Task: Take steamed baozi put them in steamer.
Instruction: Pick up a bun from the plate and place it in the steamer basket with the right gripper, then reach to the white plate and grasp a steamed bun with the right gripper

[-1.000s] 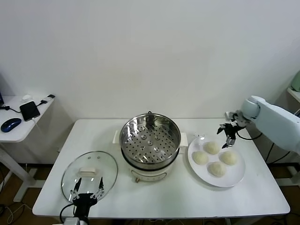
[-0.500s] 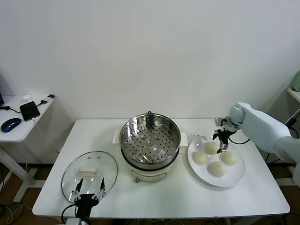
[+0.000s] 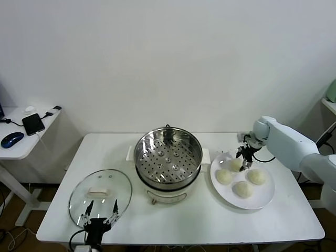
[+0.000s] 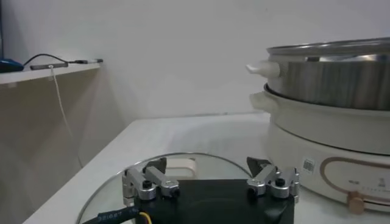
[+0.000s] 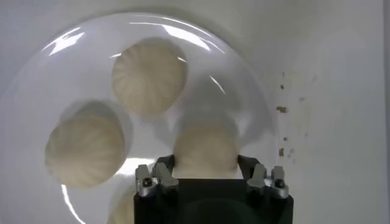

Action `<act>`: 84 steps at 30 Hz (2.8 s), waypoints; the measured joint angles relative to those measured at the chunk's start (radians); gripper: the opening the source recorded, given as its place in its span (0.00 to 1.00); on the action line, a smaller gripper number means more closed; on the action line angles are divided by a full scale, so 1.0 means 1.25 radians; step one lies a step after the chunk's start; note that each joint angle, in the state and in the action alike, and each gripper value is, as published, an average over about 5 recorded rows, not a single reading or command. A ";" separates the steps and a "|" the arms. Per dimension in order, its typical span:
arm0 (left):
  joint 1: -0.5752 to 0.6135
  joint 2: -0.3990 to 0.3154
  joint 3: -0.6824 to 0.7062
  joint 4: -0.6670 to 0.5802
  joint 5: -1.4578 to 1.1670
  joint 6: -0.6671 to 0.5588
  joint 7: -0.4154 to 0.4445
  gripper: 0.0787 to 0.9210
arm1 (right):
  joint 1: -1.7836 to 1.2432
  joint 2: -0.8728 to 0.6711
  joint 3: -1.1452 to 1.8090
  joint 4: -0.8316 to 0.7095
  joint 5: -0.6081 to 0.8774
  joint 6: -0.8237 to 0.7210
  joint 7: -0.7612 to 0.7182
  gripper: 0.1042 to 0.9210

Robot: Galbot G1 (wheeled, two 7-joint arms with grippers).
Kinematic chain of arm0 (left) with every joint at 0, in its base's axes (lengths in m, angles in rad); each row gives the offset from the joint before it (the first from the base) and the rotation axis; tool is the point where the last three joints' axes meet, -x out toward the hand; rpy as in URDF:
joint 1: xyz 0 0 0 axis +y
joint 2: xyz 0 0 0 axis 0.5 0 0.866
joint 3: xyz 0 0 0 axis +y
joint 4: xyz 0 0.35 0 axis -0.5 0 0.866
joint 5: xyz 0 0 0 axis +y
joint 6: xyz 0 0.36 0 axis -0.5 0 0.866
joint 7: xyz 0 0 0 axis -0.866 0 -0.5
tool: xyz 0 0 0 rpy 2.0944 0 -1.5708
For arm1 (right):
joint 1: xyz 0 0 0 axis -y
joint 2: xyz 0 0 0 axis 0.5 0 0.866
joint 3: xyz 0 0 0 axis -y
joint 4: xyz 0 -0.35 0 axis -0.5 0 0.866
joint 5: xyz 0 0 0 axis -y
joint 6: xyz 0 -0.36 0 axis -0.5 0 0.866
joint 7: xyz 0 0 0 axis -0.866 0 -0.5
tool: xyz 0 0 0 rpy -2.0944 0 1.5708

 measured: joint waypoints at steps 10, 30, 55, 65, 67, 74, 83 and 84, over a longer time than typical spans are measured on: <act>0.003 -0.002 0.009 -0.017 0.004 0.003 0.000 0.88 | 0.196 -0.011 -0.143 0.135 0.105 0.024 -0.024 0.69; 0.014 0.006 0.017 -0.038 0.009 0.011 -0.004 0.88 | 0.462 0.161 -0.327 0.441 0.142 0.342 -0.006 0.69; -0.002 0.016 0.026 -0.015 0.002 0.007 -0.012 0.88 | 0.204 0.383 -0.158 0.025 -0.166 0.639 0.078 0.72; -0.003 0.011 0.030 -0.016 0.003 0.006 -0.017 0.88 | 0.206 0.397 -0.154 -0.003 -0.152 0.655 0.090 0.88; -0.001 0.009 0.032 -0.019 0.004 0.006 -0.017 0.88 | 0.226 0.383 -0.165 0.022 -0.124 0.655 0.079 0.88; 0.002 0.005 0.041 -0.031 0.008 0.006 -0.016 0.88 | 0.365 0.273 -0.267 0.185 0.072 0.633 0.019 0.88; 0.001 0.012 0.050 -0.033 0.009 0.005 -0.016 0.88 | 0.561 0.040 -0.495 0.382 0.247 0.409 0.005 0.88; 0.000 0.012 0.051 -0.033 0.009 0.005 -0.016 0.88 | 0.575 0.013 -0.520 0.402 0.258 0.376 0.012 0.88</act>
